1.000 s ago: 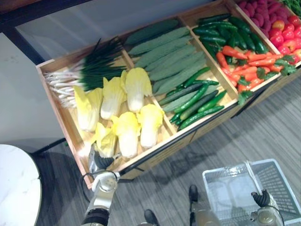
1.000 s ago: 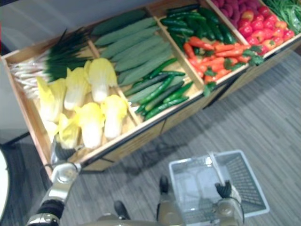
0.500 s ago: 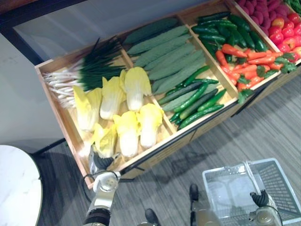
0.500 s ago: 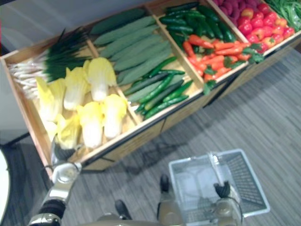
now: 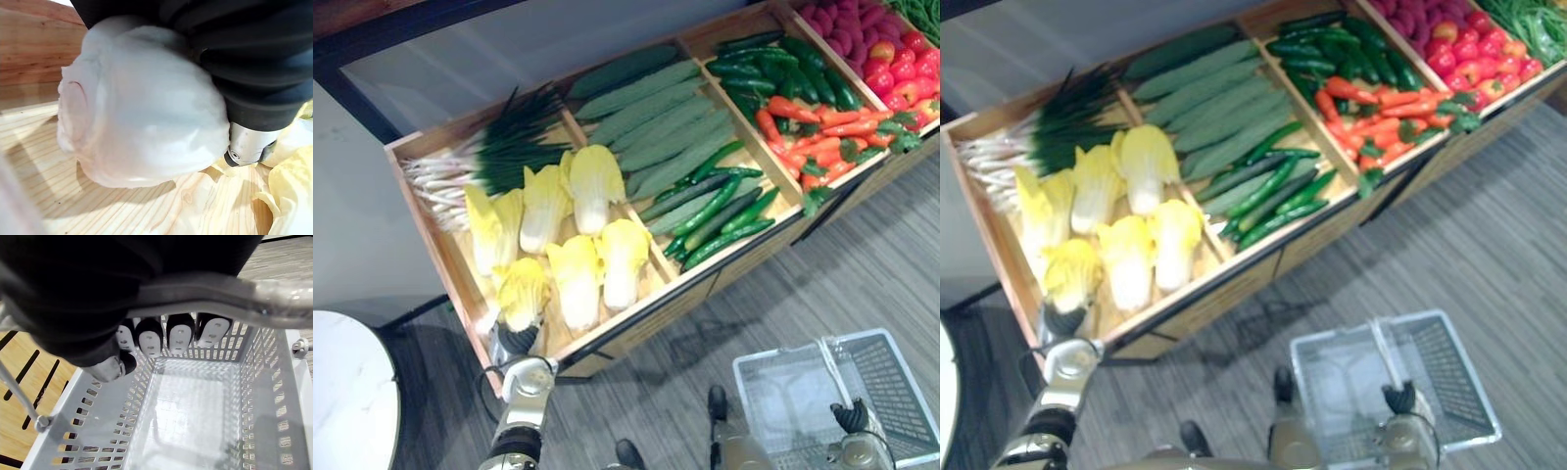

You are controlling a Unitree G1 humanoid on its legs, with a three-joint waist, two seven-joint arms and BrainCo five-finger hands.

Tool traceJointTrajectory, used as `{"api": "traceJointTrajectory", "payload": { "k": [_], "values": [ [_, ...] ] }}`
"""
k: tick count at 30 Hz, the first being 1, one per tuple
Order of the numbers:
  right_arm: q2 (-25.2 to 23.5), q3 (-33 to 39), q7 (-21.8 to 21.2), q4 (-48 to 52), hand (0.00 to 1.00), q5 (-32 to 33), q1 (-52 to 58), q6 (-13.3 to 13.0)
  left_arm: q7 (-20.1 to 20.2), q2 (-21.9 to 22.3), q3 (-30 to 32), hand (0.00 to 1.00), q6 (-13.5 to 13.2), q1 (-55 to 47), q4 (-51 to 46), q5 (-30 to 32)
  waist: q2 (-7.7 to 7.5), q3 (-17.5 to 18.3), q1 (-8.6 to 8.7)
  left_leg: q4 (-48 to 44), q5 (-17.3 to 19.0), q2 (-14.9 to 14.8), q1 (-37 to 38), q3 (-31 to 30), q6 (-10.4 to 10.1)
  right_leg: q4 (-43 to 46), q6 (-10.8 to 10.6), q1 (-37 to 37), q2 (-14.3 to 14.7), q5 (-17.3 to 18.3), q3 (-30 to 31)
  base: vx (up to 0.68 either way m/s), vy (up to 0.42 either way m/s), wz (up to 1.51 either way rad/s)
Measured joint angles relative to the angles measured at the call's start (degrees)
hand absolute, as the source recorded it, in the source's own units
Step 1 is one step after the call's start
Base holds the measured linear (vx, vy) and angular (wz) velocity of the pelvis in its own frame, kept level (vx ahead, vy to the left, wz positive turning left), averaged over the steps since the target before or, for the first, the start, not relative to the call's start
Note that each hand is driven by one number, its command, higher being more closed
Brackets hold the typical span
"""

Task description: Pick vegetable in the basket

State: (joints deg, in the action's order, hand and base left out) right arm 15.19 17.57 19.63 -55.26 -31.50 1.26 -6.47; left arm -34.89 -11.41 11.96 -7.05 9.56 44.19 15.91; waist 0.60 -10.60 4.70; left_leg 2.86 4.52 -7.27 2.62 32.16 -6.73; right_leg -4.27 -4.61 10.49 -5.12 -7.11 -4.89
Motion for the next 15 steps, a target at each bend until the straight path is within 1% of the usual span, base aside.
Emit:
{"api": "traceJointTrajectory", "payload": {
  "k": [9,10,12,13,15],
  "values": [
    [0.01,-0.07,0.19,-1.46,1.0,0.01,-0.05,0.03,-0.2,0.22,-0.33,1.0,-0.01,1.18,1.46,-0.04,0.1,0.08,0.18,0.1,0.0,0.19,0.59,-0.66,0.0,-0.54,-0.17,-1.17,-0.33,-0.11,-1.02,-0.02,-0.026,0.04],
    [0.01,-0.07,0.19,-1.55,1.0,0.01,0.11,0.05,-0.19,0.47,-0.36,1.0,0.02,1.27,0.94,-0.07,0.36,0.24,0.54,0.09,-0.01,0.19,0.6,-1.4,0.01,-0.75,-0.18,-1.7,-0.44,-0.11,-1.45,-0.02,-0.03,0.22],
    [0.0,-0.07,0.19,-1.6,1.0,0.01,0.03,0.06,-0.13,0.52,-0.44,1.0,0.12,1.1,-0.36,-0.59,0.37,0.39,0.8,0.09,-0.01,0.18,0.64,-1.67,0.01,-0.77,-0.19,-1.91,-0.52,-0.11,-1.83,-0.02,-0.022,0.14],
    [0.0,0.0,0.19,-1.58,1.0,0.01,0.06,0.08,0.1,1.13,-0.49,1.0,0.1,0.25,-2.15,-2.02,0.31,0.45,0.94,0.11,-0.02,0.23,0.57,-1.88,0.03,-0.77,-0.2,-1.96,-0.64,-0.11,-2.31,-0.02,-0.025,0.09],
    [-0.01,0.08,0.18,-1.59,1.0,0.01,0.27,0.13,0.69,2.07,-0.67,1.0,0.21,-0.79,-4.39,-2.31,0.33,0.46,1.27,0.1,-0.04,0.26,0.59,-2.72,0.05,-0.79,-0.21,-2.38,-0.76,-0.11,-2.91,-0.02,-0.032,0.17]
  ]
}}
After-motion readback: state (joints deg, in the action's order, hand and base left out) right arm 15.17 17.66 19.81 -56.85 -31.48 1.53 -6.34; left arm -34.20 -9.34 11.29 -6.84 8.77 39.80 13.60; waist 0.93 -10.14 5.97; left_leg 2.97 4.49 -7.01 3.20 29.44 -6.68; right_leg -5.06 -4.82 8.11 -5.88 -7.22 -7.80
